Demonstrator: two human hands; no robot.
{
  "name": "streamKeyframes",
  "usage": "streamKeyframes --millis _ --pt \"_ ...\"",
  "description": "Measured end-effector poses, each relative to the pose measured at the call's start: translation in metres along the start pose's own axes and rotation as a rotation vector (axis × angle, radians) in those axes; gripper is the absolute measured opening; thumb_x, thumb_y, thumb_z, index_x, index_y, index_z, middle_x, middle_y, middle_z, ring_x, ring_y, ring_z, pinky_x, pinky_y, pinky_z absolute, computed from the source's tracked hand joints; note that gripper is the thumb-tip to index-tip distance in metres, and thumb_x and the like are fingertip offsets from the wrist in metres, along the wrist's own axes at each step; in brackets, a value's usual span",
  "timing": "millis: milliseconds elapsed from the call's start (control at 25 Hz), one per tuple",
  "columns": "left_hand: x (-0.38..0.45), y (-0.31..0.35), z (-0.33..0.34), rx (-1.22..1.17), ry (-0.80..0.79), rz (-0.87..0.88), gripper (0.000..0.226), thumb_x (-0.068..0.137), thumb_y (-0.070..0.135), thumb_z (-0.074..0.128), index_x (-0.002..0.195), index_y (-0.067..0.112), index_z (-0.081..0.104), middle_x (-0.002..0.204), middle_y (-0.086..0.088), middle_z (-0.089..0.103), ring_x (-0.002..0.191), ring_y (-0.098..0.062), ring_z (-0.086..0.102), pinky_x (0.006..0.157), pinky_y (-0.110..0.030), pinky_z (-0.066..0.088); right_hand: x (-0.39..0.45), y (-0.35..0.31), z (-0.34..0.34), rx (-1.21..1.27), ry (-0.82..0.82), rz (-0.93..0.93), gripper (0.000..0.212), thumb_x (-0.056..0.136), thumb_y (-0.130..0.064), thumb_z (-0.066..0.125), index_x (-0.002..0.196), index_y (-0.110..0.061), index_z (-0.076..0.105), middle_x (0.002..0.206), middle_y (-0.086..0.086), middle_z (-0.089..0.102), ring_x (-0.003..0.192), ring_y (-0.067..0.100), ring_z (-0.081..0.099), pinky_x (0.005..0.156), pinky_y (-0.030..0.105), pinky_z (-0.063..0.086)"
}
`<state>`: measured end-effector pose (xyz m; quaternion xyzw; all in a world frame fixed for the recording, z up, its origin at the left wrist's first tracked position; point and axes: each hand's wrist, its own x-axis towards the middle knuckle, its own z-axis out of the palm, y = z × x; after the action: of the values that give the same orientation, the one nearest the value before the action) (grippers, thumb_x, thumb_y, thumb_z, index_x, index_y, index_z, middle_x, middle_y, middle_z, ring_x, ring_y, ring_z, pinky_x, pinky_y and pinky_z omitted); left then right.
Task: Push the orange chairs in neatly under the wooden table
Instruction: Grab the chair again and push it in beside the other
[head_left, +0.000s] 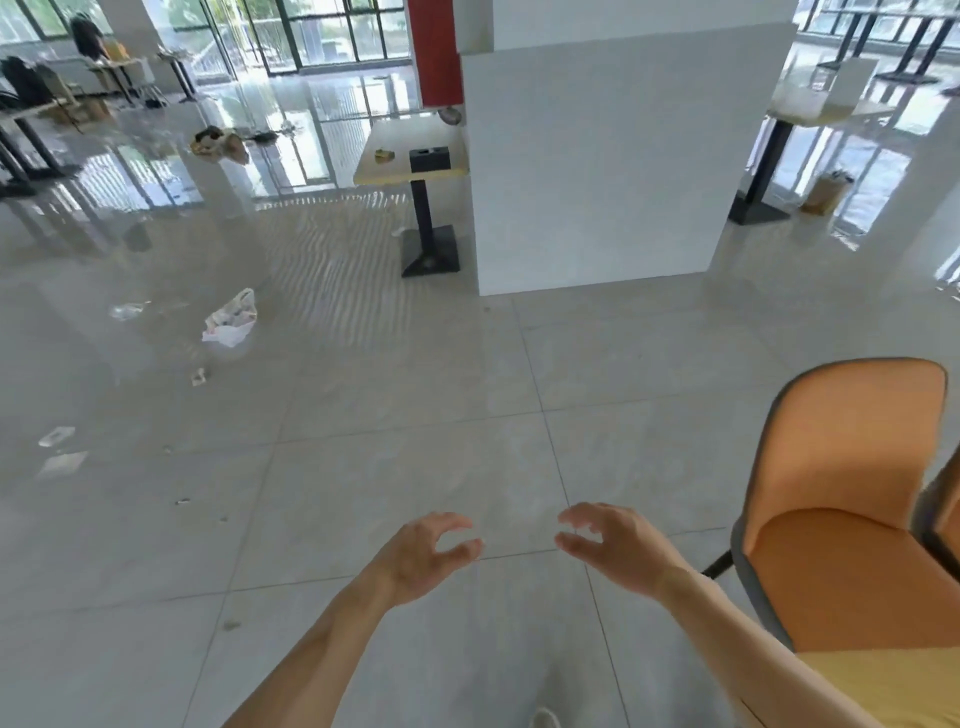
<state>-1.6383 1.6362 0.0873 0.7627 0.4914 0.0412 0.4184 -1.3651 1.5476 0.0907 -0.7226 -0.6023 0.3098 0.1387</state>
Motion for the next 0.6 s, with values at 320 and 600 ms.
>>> streamKeyframes --millis 320,600 --pt "0.169 0.045 -0.044 0.022 -0.084 0.08 0.051 0.086 0.061 0.059 0.127 0.031 0.06 0.132 0.02 0.056 0.117 0.009 0.045 0.091 -0.006 0.029 0.116 0.038 -0.078 -0.026 0.081 0.095 0.044 0.089 -0.063 0.051 0.124 -0.038 0.059 0.125 -0.016 0.061 0.112 0.005 0.057 0.095 0.031 0.046" --pt "0.339 0.066 -0.08 0.042 -0.221 0.157 0.071 0.066 0.082 0.051 0.122 0.039 0.062 0.124 0.022 0.06 0.119 0.002 0.052 0.097 -0.021 0.036 0.225 0.064 -0.127 -0.015 0.14 0.251 0.043 0.09 -0.063 0.051 0.126 -0.04 0.058 0.127 -0.016 0.06 0.113 0.006 0.057 0.096 0.032 0.047"
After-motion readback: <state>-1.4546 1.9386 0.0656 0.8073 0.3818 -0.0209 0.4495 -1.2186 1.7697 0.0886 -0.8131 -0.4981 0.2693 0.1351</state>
